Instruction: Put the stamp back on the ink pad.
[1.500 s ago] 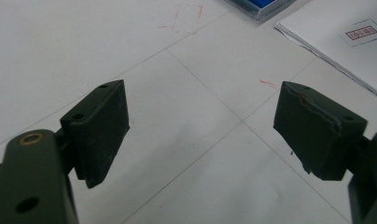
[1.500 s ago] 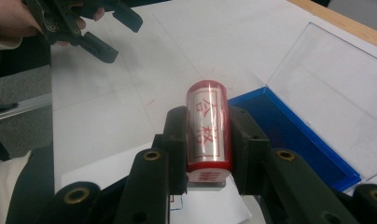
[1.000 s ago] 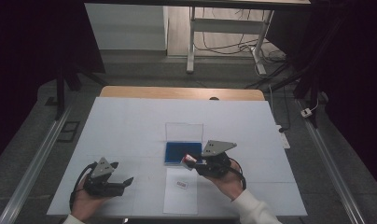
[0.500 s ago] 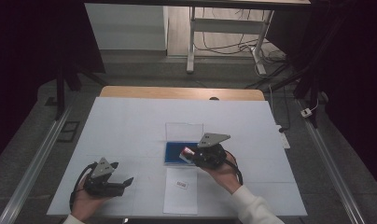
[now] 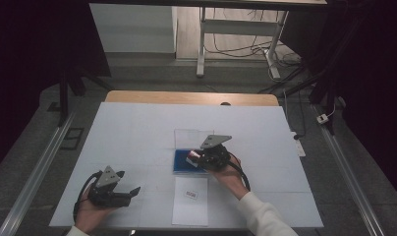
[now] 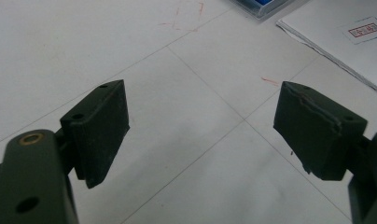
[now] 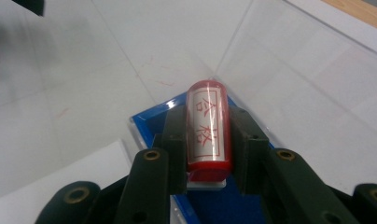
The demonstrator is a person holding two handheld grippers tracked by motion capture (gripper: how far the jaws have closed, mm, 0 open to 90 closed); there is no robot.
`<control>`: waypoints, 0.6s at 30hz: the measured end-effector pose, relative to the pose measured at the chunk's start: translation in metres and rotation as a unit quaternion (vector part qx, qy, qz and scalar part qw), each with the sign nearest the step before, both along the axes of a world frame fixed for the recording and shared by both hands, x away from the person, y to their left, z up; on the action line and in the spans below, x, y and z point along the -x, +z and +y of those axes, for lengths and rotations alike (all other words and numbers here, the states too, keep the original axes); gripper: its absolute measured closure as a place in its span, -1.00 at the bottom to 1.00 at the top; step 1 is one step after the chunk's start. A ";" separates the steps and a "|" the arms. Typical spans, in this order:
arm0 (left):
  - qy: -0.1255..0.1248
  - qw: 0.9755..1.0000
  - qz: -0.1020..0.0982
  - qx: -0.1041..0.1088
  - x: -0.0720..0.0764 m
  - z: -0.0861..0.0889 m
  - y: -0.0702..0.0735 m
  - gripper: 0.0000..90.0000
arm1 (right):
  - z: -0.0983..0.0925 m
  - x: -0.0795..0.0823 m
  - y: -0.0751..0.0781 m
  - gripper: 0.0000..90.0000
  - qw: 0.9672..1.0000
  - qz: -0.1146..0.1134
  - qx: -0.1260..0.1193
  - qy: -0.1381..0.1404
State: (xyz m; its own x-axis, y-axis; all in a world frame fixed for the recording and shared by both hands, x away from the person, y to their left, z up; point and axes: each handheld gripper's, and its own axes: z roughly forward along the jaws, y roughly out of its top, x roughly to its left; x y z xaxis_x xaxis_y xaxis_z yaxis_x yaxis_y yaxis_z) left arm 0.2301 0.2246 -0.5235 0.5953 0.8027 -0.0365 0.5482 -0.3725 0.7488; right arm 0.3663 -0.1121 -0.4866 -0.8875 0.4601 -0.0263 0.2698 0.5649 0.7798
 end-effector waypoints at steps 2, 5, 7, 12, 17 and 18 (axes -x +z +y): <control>0.000 1.000 0.000 0.000 0.000 0.000 0.000 -0.60 | 0.002 -0.002 -0.003 0.55 1.000 0.000 0.009 -0.002; 0.001 1.000 0.001 0.000 0.000 0.001 0.000 -0.60 | 0.003 -0.005 -0.005 0.55 1.000 -0.001 0.013 -0.005; 0.002 1.000 0.001 0.000 0.001 0.001 -0.001 -0.60 | 0.004 -0.006 -0.006 0.55 1.000 -0.006 0.020 -0.010; 0.000 1.000 0.001 -0.002 0.001 0.000 -0.001 -0.60 | 0.005 -0.008 -0.008 0.55 0.999 -0.008 0.032 -0.015; 0.000 1.000 0.002 -0.003 0.000 0.000 -0.001 -0.60 | 0.008 -0.008 -0.011 0.55 0.999 -0.011 0.043 -0.014; 0.000 1.000 0.001 -0.002 0.000 0.000 -0.001 -0.60 | 0.008 -0.008 -0.011 0.54 0.999 -0.011 0.044 -0.014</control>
State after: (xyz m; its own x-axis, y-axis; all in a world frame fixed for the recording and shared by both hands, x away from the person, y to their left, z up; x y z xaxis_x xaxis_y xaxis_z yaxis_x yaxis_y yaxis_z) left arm 0.2300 0.2247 -0.5246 0.5945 0.8034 -0.0342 0.5507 -0.3758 0.7454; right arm 0.3743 -0.1046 -0.4976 -0.8730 0.4799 -0.0873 0.2696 0.6240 0.7335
